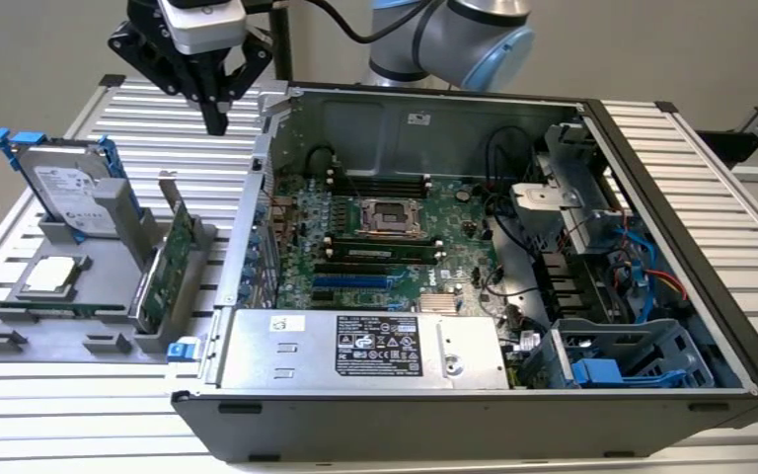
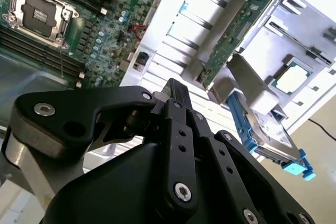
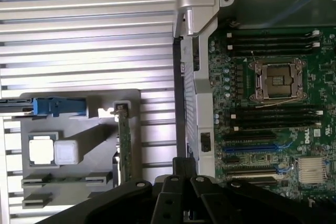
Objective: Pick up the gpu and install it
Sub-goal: 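Reach for the gpu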
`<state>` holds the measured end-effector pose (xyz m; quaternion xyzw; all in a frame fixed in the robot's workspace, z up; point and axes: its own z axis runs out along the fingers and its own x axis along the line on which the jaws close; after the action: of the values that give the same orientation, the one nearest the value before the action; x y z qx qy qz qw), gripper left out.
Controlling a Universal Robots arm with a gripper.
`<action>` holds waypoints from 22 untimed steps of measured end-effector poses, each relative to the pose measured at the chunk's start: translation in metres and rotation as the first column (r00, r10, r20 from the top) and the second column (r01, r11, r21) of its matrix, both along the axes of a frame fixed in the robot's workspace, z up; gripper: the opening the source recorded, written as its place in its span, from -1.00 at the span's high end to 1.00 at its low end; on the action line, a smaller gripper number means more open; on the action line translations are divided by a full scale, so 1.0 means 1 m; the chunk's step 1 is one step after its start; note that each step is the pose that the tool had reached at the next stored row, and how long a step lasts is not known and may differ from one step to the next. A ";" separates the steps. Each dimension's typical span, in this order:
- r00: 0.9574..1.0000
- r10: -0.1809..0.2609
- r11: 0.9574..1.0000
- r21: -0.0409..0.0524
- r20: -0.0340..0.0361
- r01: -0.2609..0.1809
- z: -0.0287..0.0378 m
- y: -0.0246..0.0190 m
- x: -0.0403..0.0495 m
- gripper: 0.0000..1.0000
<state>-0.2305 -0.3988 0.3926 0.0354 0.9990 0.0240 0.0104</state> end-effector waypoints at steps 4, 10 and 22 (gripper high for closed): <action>1.000 0.000 1.000 0.000 0.000 0.000 0.0000 0.0000 -0.0026 1.00; 1.000 0.000 1.000 0.000 0.000 0.000 0.0000 0.0000 -0.0065 1.00; 1.000 0.000 1.000 0.000 0.000 0.000 0.0000 0.0000 -0.0145 1.00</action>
<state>-0.2450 -0.3988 0.3926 0.0354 0.9990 0.0240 0.0104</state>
